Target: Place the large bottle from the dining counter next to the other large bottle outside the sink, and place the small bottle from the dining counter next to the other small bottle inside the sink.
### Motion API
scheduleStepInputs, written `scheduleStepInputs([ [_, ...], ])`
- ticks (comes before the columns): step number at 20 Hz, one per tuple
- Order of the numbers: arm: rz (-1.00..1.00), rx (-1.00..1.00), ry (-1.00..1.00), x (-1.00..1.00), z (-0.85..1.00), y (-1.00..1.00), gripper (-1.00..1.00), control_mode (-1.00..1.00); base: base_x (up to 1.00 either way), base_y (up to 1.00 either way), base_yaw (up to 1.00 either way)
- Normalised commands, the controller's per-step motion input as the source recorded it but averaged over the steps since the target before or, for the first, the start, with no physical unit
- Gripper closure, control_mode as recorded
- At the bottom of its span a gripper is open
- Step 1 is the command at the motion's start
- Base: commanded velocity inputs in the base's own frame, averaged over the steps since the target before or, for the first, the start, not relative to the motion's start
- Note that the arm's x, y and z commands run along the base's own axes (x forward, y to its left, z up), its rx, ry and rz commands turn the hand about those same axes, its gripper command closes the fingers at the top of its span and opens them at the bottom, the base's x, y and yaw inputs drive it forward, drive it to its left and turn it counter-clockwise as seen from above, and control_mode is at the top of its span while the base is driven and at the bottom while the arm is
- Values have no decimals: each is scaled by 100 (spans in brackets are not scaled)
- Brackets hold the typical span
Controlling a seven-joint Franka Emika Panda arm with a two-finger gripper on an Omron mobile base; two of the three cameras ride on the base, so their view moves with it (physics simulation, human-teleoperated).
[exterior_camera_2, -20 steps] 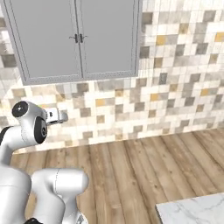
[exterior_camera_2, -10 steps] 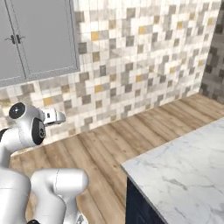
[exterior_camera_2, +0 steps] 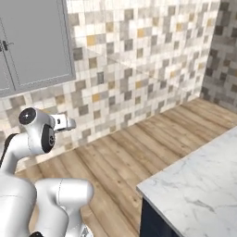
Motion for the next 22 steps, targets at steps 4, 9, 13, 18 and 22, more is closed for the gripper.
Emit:
scheduleStepInputs([
  [4, 0, 0, 0, 0, 0, 0, -100, 100, 34, 93, -1],
  [9, 0, 0, 0, 0, 0, 0, -100, 100, 5, 30, -27],
  [13, 0, 0, 0, 0, 0, 0, -100, 100, -8, 0, -59],
  [18, 0, 0, 0, 0, 0, 0, -100, 100, -19, 0, -66],
  [22, 0, 0, 0, 0, 0, 0, -100, 100, -2, 8, -61],
])
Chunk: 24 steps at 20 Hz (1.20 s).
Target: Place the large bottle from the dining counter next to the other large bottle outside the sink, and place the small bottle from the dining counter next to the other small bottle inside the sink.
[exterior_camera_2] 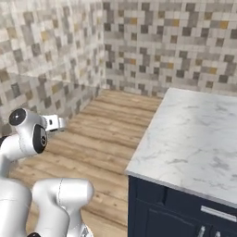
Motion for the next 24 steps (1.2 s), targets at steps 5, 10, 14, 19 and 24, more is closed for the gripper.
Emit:
scheduleStepInputs([
  [5, 0, 0, 0, 0, 0, 0, -100, 100, 22, 48, -39],
  [10, 0, 0, 0, 0, 0, 0, -100, 100, 52, 70, -28],
  [14, 0, 0, 0, 0, 0, 0, -100, 100, 56, 95, -21],
  [19, 0, 0, 0, 0, 0, 0, -100, 100, 58, 73, -19],
  [24, 0, 0, 0, 0, 0, 0, -100, 100, 78, 49, -15],
])
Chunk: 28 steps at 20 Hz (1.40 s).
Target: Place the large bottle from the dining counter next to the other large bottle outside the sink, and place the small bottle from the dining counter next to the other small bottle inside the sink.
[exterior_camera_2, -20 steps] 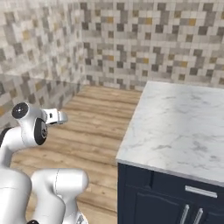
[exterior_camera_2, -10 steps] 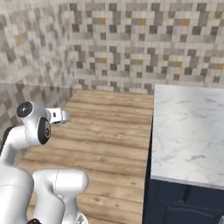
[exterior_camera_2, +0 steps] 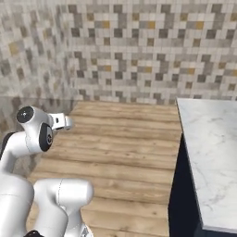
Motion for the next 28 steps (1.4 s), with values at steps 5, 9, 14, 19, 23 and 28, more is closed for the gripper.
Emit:
scheduleStepInputs([
  [5, 0, 0, 0, 0, 0, 0, -100, 100, 98, 7, -16],
  [9, 0, 0, 0, 0, 0, 0, -100, 100, 100, 7, -13],
  [14, 0, 0, 0, 0, 0, 0, -100, 100, 100, 12, -15],
  [19, 0, 0, 0, 0, 0, 0, -100, 100, 100, 1, -21],
  [23, 0, 0, 0, 0, 0, 0, -100, 100, 91, 0, -20],
  [28, 0, 0, 0, 0, 0, 0, -100, 100, 65, 0, -28],
])
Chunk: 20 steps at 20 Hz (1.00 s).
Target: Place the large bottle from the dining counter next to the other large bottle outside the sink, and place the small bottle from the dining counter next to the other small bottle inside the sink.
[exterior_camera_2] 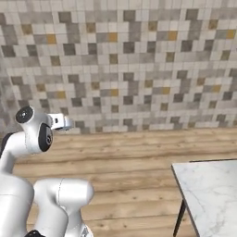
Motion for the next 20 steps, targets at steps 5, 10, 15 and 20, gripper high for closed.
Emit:
scheduleStepInputs([
  [5, 0, 0, 0, 0, 0, 0, -100, 100, 54, -4, -41],
  [10, 0, 0, 0, 0, 0, 0, -100, 100, 33, -5, -59],
  [15, 0, 0, 0, 0, 0, 0, -100, 100, 51, 6, -50],
  [20, 0, 0, 0, 0, 0, 0, -100, 100, 66, 50, -37],
])
